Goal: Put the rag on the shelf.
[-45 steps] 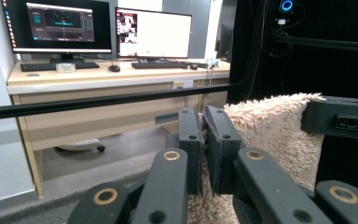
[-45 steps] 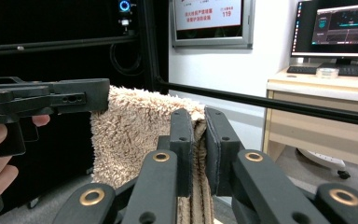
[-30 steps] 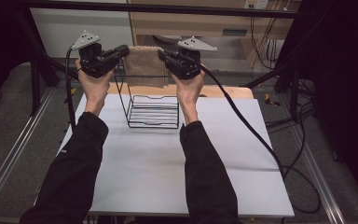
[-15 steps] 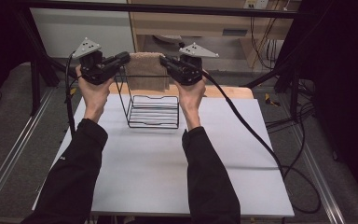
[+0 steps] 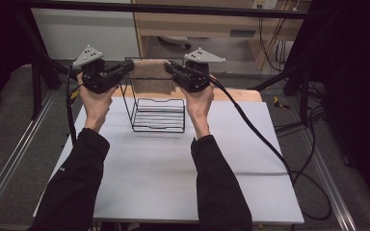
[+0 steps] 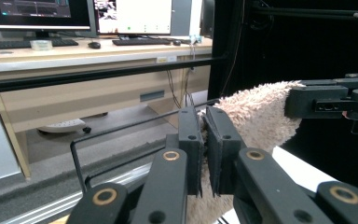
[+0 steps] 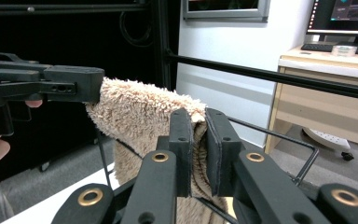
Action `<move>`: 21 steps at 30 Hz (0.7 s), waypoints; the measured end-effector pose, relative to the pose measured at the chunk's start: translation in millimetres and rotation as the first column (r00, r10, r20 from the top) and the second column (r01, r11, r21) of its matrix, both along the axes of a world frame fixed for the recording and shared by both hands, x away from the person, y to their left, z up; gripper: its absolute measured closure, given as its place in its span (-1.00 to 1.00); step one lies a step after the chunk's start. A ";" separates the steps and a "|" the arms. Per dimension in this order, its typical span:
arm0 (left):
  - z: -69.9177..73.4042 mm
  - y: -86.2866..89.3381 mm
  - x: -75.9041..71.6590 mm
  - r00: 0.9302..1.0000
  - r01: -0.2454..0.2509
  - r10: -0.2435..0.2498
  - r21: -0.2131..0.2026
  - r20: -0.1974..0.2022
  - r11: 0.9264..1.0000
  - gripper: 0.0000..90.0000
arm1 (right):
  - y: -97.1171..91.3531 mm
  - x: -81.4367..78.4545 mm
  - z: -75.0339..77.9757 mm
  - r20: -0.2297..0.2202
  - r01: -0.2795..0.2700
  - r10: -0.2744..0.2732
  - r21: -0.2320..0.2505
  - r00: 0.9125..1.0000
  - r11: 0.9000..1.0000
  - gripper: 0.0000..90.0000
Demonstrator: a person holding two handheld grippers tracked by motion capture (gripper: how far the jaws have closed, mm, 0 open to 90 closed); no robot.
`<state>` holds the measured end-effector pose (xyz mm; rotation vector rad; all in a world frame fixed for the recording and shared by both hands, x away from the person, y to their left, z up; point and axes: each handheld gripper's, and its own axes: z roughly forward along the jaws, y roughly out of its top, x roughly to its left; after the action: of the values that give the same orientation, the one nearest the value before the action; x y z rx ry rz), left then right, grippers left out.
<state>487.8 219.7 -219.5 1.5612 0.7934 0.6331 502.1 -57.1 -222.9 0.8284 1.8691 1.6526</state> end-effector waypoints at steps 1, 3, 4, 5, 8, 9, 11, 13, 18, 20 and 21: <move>-0.6 0.5 -0.3 1.000 0.001 -0.001 0.008 -0.005 1.000 0.88 | 0.2 -1.0 -0.2 -0.001 -0.003 0.003 -0.005 1.000 1.000 0.82; -1.8 1.1 -1.2 1.000 0.003 -0.002 0.015 -0.014 1.000 0.88 | 0.8 -2.6 -1.2 -0.007 -0.006 0.006 -0.019 1.000 1.000 0.82; -2.5 1.5 -1.9 1.000 0.004 -0.004 0.015 -0.017 1.000 0.87 | 1.1 -3.2 -1.6 -0.006 -0.010 0.009 -0.025 1.000 1.000 0.82; -3.1 1.9 -2.8 1.000 0.005 -0.005 0.018 -0.020 1.000 0.87 | 1.5 -4.5 -2.0 -0.006 -0.010 0.010 -0.032 1.000 0.999 0.82; -5.5 2.6 -4.6 1.000 0.011 -0.010 0.022 -0.030 1.000 0.87 | 2.0 -6.9 -2.9 -0.002 -0.014 0.014 -0.056 1.000 0.998 0.82; -6.0 2.5 -4.9 0.999 0.009 -0.009 0.023 -0.035 1.000 0.87 | 2.2 -7.3 -3.0 -0.004 -0.013 0.013 -0.057 1.000 0.998 0.82; -7.0 2.6 -5.8 0.999 0.009 -0.008 0.025 -0.045 1.000 0.86 | 2.5 -8.4 -3.2 -0.013 -0.014 0.014 -0.062 1.000 0.998 0.82; -8.2 2.6 -7.2 0.999 0.011 -0.010 0.030 -0.053 0.999 0.85 | 2.6 -9.2 -3.8 -0.019 -0.015 0.014 -0.070 1.000 0.997 0.82; -11.6 3.5 -10.9 0.997 0.014 -0.010 0.049 -0.081 0.999 0.80 | 1.7 -11.1 -7.4 -0.036 -0.031 0.029 -0.070 0.999 0.997 0.82; -12.9 3.6 -11.6 0.996 0.015 -0.009 0.058 -0.094 0.998 0.78 | 1.8 -11.7 -9.8 -0.038 -0.034 0.032 -0.074 0.999 0.997 0.82; -13.6 3.7 -11.7 0.995 0.015 -0.009 0.062 -0.103 0.998 0.76 | 1.7 -11.8 -10.9 -0.039 -0.036 0.033 -0.074 0.999 0.997 0.82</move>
<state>476.1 223.4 -233.1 1.6653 0.8467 0.5776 490.3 -55.4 -233.8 0.8055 1.9693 1.5874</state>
